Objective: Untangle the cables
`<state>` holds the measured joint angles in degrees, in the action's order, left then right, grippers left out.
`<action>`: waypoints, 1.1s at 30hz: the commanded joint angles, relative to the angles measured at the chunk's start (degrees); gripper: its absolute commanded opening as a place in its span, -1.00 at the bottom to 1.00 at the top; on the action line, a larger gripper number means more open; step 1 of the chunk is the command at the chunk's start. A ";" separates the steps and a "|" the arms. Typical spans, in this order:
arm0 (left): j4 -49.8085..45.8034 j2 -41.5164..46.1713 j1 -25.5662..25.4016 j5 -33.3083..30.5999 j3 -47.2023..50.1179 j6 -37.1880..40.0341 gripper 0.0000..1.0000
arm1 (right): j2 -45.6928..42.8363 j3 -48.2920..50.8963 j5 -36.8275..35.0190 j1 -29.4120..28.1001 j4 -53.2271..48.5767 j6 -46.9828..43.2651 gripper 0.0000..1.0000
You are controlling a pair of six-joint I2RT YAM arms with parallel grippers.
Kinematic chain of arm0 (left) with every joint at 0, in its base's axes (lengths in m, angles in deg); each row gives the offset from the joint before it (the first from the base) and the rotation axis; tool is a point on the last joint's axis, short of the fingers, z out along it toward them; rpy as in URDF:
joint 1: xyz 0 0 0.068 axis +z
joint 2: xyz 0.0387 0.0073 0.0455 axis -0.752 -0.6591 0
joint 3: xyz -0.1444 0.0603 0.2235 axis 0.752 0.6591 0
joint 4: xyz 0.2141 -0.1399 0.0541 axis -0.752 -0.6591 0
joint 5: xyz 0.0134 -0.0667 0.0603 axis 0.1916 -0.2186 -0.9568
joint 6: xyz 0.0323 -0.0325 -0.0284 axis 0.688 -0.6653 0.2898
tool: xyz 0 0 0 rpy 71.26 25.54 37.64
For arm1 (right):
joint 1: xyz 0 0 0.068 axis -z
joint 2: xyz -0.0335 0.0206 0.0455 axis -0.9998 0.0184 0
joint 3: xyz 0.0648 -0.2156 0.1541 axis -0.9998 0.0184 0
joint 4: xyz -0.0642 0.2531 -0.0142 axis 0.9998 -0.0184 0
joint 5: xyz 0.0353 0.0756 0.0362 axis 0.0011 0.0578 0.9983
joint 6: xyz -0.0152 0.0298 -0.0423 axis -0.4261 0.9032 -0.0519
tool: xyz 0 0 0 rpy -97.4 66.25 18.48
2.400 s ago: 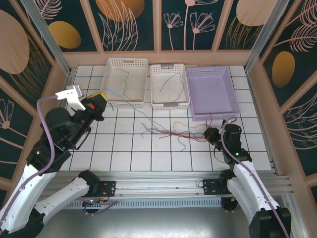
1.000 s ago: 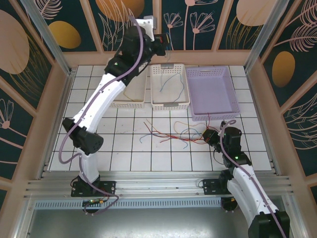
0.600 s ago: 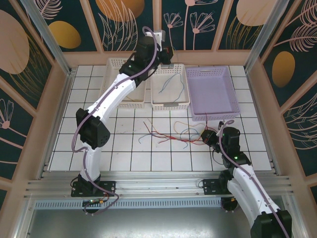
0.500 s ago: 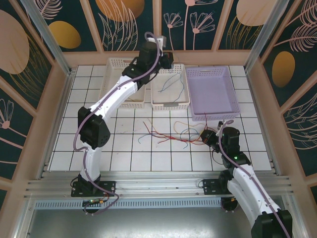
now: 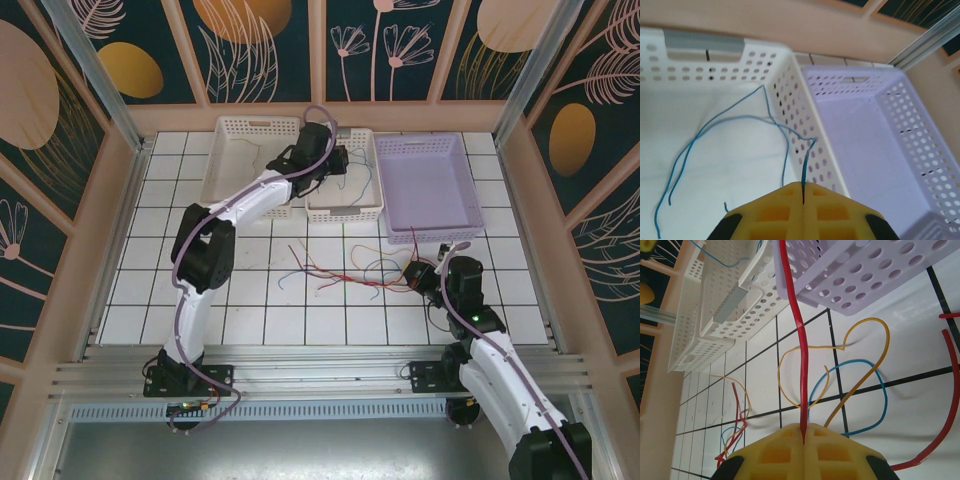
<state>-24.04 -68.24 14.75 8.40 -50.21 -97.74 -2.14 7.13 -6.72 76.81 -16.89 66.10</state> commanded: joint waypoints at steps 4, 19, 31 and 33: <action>1.23 -2.61 0.23 -1.50 1.88 -2.10 -1.00 | -0.08 -1.13 -0.30 -0.99 1.17 0.47 -1.00; -2.46 -1.88 0.25 -3.32 0.19 -0.70 -0.45 | -0.12 -2.60 -0.73 -1.64 0.26 0.69 -1.00; -2.46 11.27 0.02 0.53 8.63 -3.03 0.10 | -0.15 -5.73 -2.55 -2.21 -2.36 -0.58 -1.00; 0.56 16.85 -0.17 2.61 16.17 -4.88 0.13 | 0.61 -6.20 -2.31 -2.26 -1.90 -0.98 -1.00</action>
<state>-26.51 -59.35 14.68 7.57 -39.87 -99.93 -2.03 3.43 -8.19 74.97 -18.70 65.90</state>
